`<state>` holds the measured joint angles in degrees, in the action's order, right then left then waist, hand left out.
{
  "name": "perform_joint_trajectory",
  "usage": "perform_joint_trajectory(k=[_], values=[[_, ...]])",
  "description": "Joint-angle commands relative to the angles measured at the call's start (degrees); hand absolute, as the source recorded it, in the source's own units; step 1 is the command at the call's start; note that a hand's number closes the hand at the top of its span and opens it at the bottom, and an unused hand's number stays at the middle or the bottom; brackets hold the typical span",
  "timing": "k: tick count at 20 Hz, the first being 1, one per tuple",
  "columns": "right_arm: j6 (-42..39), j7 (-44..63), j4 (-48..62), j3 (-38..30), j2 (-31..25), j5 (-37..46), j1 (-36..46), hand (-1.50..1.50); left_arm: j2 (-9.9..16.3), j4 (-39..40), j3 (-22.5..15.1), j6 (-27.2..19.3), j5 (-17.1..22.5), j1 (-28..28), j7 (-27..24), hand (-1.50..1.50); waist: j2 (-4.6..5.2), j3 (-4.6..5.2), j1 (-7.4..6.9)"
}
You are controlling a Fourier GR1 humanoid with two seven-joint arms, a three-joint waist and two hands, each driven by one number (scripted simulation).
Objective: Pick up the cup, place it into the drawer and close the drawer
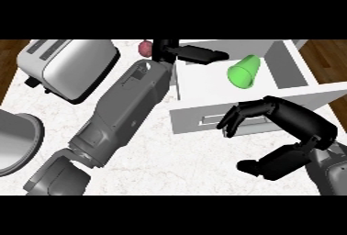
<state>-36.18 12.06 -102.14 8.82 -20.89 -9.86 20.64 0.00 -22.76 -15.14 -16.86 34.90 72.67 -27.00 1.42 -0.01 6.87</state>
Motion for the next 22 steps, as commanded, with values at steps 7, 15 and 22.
perform_joint_trajectory(k=[7,15,22], values=[[10.04,-9.75,8.42,8.22,-0.31,29.26,-6.21,-1.50,0.00,-0.38,2.91,0.08,3.10,-0.69,-2.62,-1.50,-0.90,-0.06,-6.17],[18.23,-19.34,38.80,13.80,5.07,41.03,2.78,1.50,0.90,-5.03,2.46,3.27,2.72,-9.57,-7.36,-1.50,-0.76,-0.11,-10.27],[24.15,-30.90,59.27,5.41,5.12,39.99,14.63,1.50,3.68,-10.96,1.14,7.11,2.85,-16.25,-4.36,-1.50,-0.49,-0.26,-13.07]])
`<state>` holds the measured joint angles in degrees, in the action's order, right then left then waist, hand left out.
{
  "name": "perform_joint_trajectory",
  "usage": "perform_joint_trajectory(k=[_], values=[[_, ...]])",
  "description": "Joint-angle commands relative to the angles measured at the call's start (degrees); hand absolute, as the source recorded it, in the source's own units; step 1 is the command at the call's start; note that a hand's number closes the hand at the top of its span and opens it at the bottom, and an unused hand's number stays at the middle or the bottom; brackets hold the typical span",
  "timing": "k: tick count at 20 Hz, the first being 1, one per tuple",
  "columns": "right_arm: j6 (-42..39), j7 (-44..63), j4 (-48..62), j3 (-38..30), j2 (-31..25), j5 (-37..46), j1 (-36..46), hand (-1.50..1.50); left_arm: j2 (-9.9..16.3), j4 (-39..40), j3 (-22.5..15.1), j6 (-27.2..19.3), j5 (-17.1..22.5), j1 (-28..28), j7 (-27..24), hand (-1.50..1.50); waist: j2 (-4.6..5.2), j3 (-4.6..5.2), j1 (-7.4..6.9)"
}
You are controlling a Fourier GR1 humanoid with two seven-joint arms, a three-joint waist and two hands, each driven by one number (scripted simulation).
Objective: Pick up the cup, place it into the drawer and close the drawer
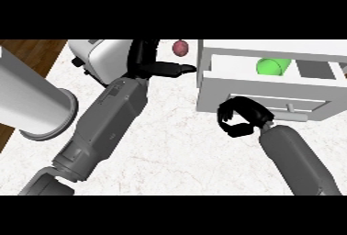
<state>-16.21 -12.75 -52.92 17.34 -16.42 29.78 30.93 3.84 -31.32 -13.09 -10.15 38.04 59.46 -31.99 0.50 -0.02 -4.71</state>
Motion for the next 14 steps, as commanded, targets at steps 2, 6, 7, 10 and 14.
perform_joint_trajectory(k=[2,6,7,10,14], values=[[5.22,-9.10,13.48,-5.79,-0.24,-0.74,7.12,1.50,3.51,-4.17,0.28,2.96,0.71,-3.41,1.82,-1.50,0.58,-0.25,-1.87],[6.52,-10.51,20.07,-10.99,-2.80,-2.48,14.15,1.50,2.96,-6.77,-0.88,2.92,0.32,-5.85,2.44,-1.50,0.96,-0.28,-3.05],[6.82,-10.42,20.66,-12.66,-3.03,-3.62,16.01,1.50,4.52,-7.49,-0.16,4.70,1.15,-7.30,2.55,-1.50,0.94,-0.25,-3.46],[8.19,-9.09,24.01,-15.10,-5.19,-4.04,20.12,1.50,5.10,-9.18,-1.04,5.27,0.77,-7.14,4.02,-1.50,1.28,-0.30,-4.92],[6.92,-8.28,24.47,-17.58,-6.74,-6.39,22.00,1.50,6.17,-9.76,-1.46,7.20,0.56,-9.30,3.52,-1.50,1.81,-0.30,-5.77]])
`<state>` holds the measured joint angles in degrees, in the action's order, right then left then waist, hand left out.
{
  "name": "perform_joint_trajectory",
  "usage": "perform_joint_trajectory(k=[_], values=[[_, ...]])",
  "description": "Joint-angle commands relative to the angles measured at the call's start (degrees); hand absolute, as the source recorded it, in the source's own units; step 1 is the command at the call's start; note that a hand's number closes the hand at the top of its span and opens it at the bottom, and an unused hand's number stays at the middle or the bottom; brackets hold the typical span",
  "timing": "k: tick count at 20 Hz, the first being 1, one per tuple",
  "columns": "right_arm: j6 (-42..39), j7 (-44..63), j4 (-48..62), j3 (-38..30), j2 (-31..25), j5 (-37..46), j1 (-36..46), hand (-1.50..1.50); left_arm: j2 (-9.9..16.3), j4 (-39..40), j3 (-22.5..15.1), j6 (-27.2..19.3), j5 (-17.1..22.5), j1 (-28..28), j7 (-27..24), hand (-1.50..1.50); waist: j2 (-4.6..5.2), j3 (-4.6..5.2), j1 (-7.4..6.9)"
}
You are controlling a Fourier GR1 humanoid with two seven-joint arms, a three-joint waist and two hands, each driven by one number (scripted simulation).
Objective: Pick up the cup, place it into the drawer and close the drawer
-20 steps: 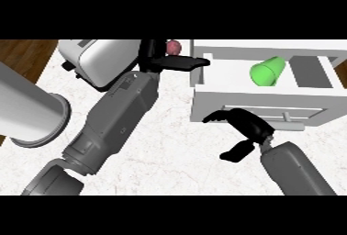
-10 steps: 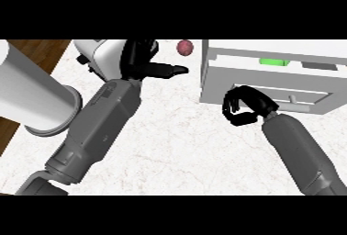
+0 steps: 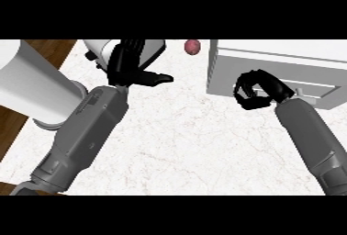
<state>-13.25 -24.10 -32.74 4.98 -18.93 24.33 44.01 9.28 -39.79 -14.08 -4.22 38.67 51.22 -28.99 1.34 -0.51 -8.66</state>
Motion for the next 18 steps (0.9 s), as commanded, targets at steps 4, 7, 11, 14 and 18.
perform_joint_trajectory(k=[4,7,11,14,18], values=[[1.52,3.71,3.68,-5.99,-6.45,-1.99,9.91,1.50,1.51,-2.28,-0.33,2.33,0.27,-1.35,1.04,-1.50,1.09,0.25,-2.44],[-0.91,3.94,2.53,-6.86,-7.71,-3.50,10.57,1.50,1.97,-2.43,-0.70,3.27,0.16,-2.74,1.09,-1.50,1.22,0.32,-3.28],[-2.07,4.09,1.37,-7.34,-8.58,-4.55,9.46,1.50,2.40,-3.34,-0.77,4.81,0.57,-3.84,1.25,-1.50,1.35,0.36,-4.22],[-3.72,4.66,0.24,-7.97,-9.20,-5.80,9.50,1.50,2.90,-3.91,-0.36,5.54,1.16,-3.84,1.79,-1.50,1.20,0.40,-4.53],[-5.71,4.26,-0.73,-8.46,-10.16,-6.99,8.42,1.50,3.15,-4.22,-0.56,5.91,0.85,-4.14,1.35,-1.50,1.66,0.35,-4.28]])
